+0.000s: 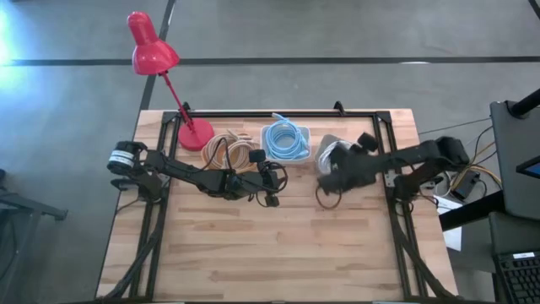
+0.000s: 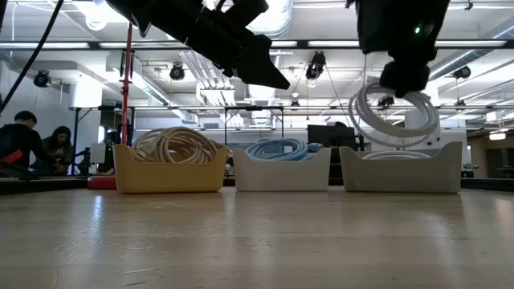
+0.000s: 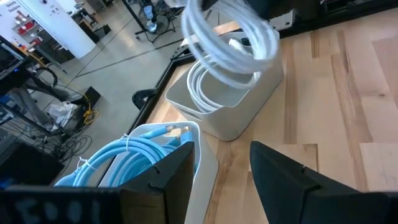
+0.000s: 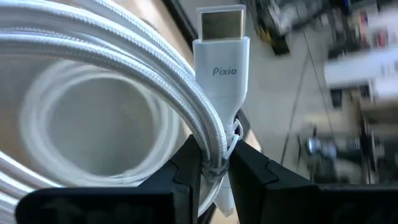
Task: Pick & Place USB Port
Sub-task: Put the white usb cable into the grey bin, then return to Home Position
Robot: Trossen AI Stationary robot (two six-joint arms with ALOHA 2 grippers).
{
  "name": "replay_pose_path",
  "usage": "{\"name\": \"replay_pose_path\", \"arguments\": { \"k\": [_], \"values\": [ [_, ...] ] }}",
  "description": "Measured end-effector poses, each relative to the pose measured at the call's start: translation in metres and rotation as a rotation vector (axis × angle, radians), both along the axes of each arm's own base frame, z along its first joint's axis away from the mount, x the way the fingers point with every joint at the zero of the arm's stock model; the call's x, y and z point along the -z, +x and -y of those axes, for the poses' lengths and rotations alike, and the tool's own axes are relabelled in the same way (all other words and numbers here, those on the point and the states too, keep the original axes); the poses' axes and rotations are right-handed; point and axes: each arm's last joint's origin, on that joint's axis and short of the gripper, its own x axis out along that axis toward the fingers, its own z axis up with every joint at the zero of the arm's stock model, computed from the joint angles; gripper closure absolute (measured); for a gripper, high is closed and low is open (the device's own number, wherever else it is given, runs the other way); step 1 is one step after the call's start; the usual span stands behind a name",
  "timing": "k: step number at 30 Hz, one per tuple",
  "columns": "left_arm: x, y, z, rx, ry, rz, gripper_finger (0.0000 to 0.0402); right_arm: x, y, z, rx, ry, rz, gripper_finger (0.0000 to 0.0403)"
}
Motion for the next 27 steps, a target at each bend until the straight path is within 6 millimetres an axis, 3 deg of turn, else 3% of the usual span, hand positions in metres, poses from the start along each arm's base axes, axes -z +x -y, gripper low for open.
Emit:
{"name": "replay_pose_path", "arguments": {
  "k": [7,14,21,27],
  "values": [
    [0.0,0.0,0.0,0.0,0.0,0.0,0.0225,0.028,-0.015,0.039,0.236,-0.01,0.016,0.0342],
    [0.0,0.0,0.0,0.0,0.0,0.001,0.0225,0.053,-0.014,0.047,0.221,0.068,0.035,0.032],
    [0.0,0.0,0.0,-0.001,0.0,0.0,0.0225,0.054,-0.015,0.052,0.22,0.075,0.013,0.0285],
    [0.0,0.0,0.0,0.004,0.017,-0.009,0.0225,0.042,-0.007,0.052,0.188,0.106,0.025,0.0257]
  ]
}}
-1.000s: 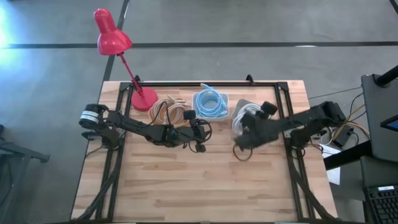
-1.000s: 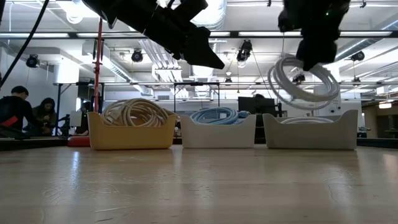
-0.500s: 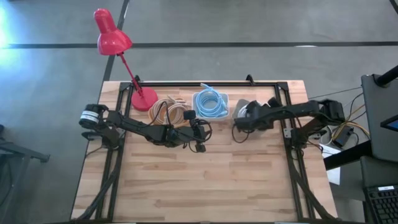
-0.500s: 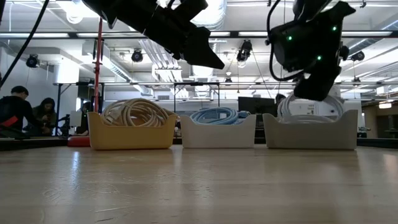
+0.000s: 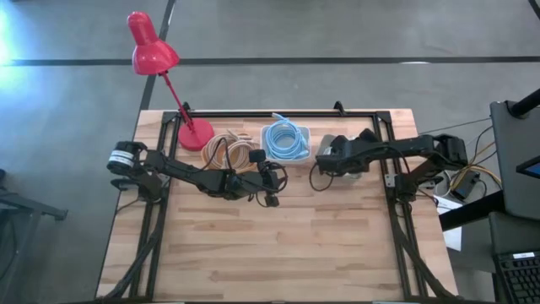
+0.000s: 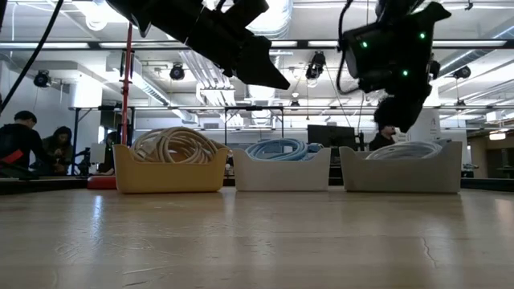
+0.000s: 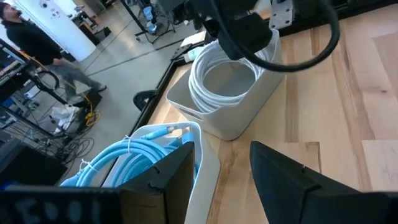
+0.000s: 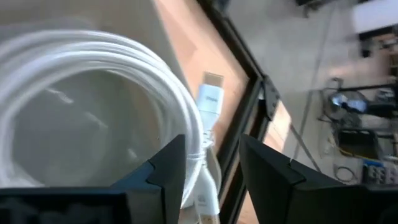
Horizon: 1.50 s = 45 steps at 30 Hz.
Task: Pick & Place USB Port
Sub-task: Return to Home Position
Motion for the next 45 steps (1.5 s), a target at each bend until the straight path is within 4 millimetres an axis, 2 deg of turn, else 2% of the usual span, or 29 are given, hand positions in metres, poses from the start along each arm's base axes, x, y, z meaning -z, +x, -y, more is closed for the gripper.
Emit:
{"name": "replay_pose_path", "arguments": {
  "k": [4,11,20,27,30,34,39,45],
  "values": [
    [-0.006,-0.003,0.0,0.001,0.001,0.01,0.0225,-0.017,0.011,-0.002,-0.058,0.073,0.024,0.0248],
    [-0.039,-0.026,-0.004,-0.001,-0.001,0.032,0.0225,-0.056,0.031,-0.006,-0.19,0.091,0.094,0.025],
    [-0.074,-0.077,-0.01,-0.01,0.005,-0.061,0.0225,-0.097,0.046,-0.018,-0.399,0.093,0.107,0.027],
    [-0.101,-0.121,-0.015,-0.05,-0.102,0.006,0.0225,-0.112,0.048,-0.037,-0.581,0.108,0.071,0.0285],
    [-0.109,-0.139,-0.018,-0.063,-0.146,0.05,0.0225,-0.118,0.042,-0.044,-0.653,0.201,0.116,0.0289],
    [-0.104,-0.159,-0.02,-0.063,-0.158,0.086,0.0225,-0.128,0.029,-0.048,-0.791,0.277,0.303,0.0297],
    [-0.077,-0.178,-0.022,-0.053,-0.183,0.164,0.0225,-0.131,0.008,-0.05,-1.003,0.2,0.588,0.0308],
    [-0.048,-0.196,-0.024,-0.023,-0.21,0.302,0.0225,-0.114,-0.021,-0.05,-1.132,0.09,0.833,0.0318]
  ]
}}
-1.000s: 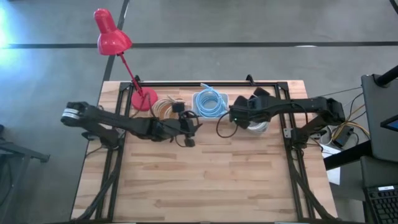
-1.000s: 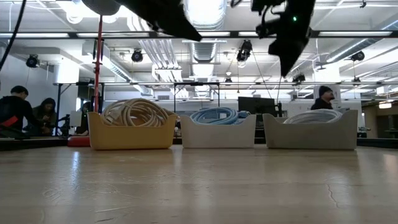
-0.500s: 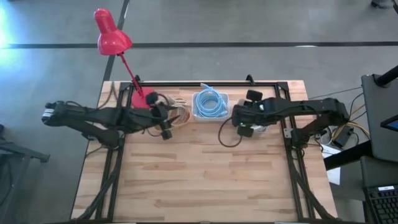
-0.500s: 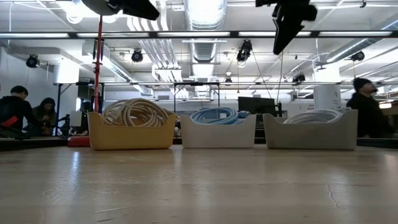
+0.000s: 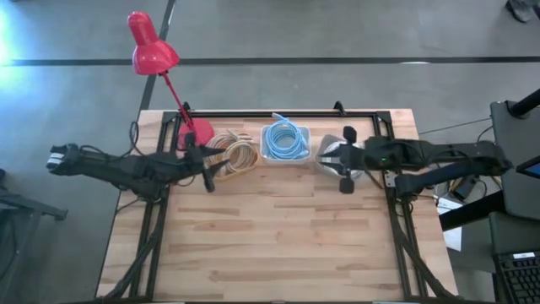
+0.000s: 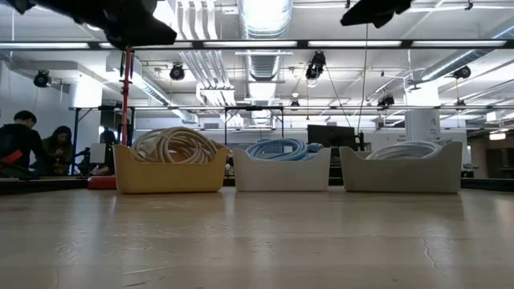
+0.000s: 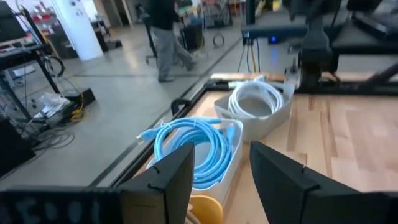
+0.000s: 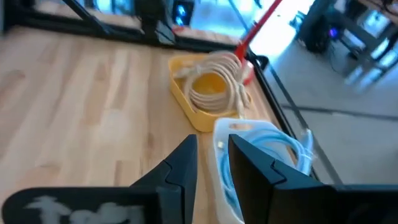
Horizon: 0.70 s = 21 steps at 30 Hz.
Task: Pick & Place USB Port
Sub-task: Return to Home Position
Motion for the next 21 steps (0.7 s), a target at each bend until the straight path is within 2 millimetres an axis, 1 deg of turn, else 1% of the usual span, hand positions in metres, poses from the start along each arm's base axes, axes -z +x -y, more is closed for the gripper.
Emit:
{"name": "replay_pose_path", "arguments": {
  "k": [5,11,17,21],
  "values": [
    [0.017,-0.017,-0.002,0.0,-0.007,0.068,0.0225,0.025,-0.023,0.0,-0.011,0.024,0.085,0.0319],
    [0.029,-0.03,-0.004,0.006,0.012,0.11,0.0225,0.052,-0.045,0.001,-0.004,0.045,0.157,0.0319],
    [0.04,-0.04,-0.004,0.051,0.005,0.148,0.0225,0.074,-0.062,0.002,-0.004,0.048,0.214,0.0319],
    [0.046,-0.045,-0.004,0.054,0.034,0.185,0.0225,0.085,-0.072,0.003,0.006,0.079,0.243,0.0319]
  ]
}}
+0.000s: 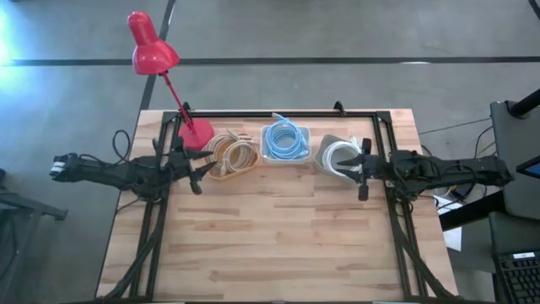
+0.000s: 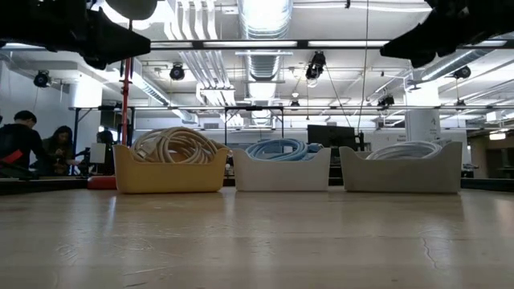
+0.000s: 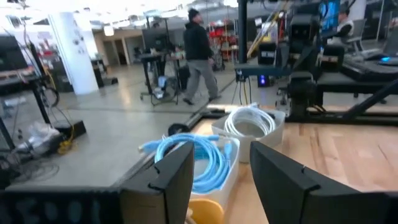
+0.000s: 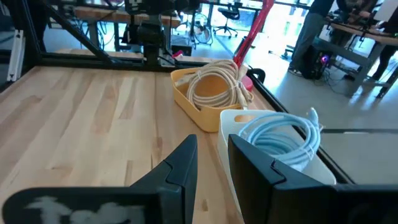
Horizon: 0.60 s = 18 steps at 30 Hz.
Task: Pick & Place USB Port
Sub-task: Return to Home Position
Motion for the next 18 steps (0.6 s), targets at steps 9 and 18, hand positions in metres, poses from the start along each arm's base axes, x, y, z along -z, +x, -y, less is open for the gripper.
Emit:
{"name": "replay_pose_path", "arguments": {
  "k": [9,18],
  "values": [
    [0.015,-0.008,-0.001,-0.002,0.024,0.039,0.0225,0.015,-0.016,0.001,0.003,0.017,0.074,0.0319],
    [0.031,-0.014,-0.002,-0.004,0.034,0.083,0.0225,0.03,-0.027,0.001,0.004,0.019,0.128,0.0319]
  ]
}}
